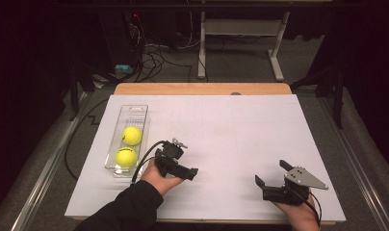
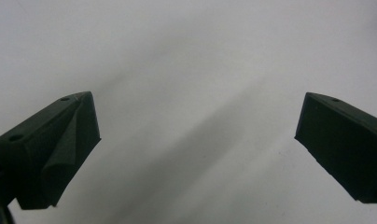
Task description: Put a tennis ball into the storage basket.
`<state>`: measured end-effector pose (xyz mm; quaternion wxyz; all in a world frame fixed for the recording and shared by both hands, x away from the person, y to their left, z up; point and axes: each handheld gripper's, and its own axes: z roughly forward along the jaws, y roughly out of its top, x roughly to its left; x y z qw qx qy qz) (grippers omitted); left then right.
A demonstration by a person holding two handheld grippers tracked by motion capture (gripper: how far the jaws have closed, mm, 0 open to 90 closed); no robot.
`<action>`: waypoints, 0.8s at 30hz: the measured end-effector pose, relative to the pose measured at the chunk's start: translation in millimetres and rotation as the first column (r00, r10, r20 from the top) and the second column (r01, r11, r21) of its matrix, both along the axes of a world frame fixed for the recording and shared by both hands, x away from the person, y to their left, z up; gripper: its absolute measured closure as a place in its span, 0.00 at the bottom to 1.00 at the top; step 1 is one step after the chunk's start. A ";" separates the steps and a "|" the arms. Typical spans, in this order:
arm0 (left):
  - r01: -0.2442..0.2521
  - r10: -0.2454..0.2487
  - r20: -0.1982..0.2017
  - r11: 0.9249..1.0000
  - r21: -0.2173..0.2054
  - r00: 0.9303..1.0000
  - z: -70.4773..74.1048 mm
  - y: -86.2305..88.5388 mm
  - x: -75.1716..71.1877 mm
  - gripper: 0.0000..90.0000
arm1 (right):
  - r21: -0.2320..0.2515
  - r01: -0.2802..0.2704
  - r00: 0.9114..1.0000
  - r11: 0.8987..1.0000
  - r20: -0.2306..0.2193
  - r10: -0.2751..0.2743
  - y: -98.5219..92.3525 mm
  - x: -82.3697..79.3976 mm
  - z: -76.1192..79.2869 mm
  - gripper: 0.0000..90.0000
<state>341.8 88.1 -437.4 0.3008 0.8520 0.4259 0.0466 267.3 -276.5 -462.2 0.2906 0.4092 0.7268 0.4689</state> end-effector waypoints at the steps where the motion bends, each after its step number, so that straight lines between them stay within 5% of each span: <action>1: -0.002 0.002 0.025 1.000 -0.016 1.000 -2.4 1.5 -2.3 0.01 | 0.005 0.000 1.000 1.000 -0.001 0.000 0.0 -0.1 -0.1 0.00; 7: 0.021 -0.003 0.160 0.993 -0.112 0.987 -15.7 11.0 -13.3 0.01 | 0.018 -0.008 1.000 1.000 0.006 0.008 0.5 -0.9 0.5 0.00; 14: 0.063 0.006 0.300 0.973 -0.221 0.954 -23.3 23.2 -24.2 0.00 | 0.052 -0.010 1.000 0.999 0.016 0.009 2.1 -5.8 4.5 0.00; 18: 0.065 0.034 0.332 0.958 -0.281 0.943 -24.9 31.1 -28.9 0.00 | 0.079 0.009 1.000 0.997 0.025 -0.011 -2.6 -12.5 7.8 0.00; 24: 0.058 0.052 0.319 0.944 -0.325 0.946 -27.6 35.8 -26.6 0.00 | 0.090 0.041 0.999 0.995 0.021 -0.043 -7.6 -13.8 6.8 0.00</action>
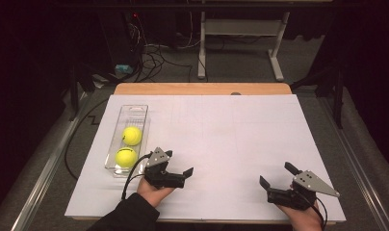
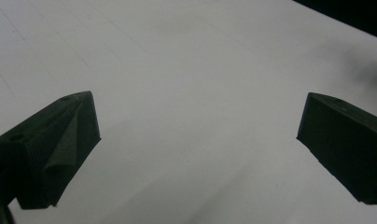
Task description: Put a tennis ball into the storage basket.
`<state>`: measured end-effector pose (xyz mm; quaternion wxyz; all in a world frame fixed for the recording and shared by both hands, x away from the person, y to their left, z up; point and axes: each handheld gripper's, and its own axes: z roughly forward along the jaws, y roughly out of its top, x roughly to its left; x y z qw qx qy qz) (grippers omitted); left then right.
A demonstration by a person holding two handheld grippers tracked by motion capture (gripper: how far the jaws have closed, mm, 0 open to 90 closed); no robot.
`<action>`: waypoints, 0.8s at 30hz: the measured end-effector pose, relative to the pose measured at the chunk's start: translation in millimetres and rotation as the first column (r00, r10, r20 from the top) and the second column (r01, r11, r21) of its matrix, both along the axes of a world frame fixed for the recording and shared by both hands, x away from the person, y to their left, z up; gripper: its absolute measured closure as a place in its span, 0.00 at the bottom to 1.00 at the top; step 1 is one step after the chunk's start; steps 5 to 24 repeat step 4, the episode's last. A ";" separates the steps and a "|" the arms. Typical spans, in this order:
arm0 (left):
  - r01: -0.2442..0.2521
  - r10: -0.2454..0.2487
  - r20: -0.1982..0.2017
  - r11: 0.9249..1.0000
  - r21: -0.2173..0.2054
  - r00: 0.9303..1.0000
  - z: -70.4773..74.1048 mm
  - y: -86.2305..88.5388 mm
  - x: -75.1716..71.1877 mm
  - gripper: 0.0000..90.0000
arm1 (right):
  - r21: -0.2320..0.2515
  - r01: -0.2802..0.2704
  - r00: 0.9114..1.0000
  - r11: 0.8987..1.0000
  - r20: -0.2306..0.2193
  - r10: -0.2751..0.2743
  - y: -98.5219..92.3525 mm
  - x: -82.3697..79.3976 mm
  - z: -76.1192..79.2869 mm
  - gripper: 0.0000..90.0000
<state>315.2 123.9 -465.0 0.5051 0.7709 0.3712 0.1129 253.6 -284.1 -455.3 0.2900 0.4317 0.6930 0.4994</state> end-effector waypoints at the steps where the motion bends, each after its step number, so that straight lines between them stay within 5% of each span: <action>1: 0.004 -0.004 0.009 1.000 0.005 1.000 0.3 0.5 -0.9 0.00 | 0.000 0.002 1.000 1.000 -0.001 -0.002 -0.1 0.7 -0.4 0.00; 4: 0.018 -0.018 0.052 1.000 0.004 0.998 1.9 1.0 -4.6 0.00 | -0.005 0.004 1.000 1.000 -0.004 -0.004 1.2 0.6 -1.0 0.00; 24: 0.018 -0.018 0.052 1.000 0.004 0.998 1.9 1.0 -4.6 0.00 | -0.005 0.004 1.000 1.000 -0.004 -0.004 1.2 0.6 -1.0 0.00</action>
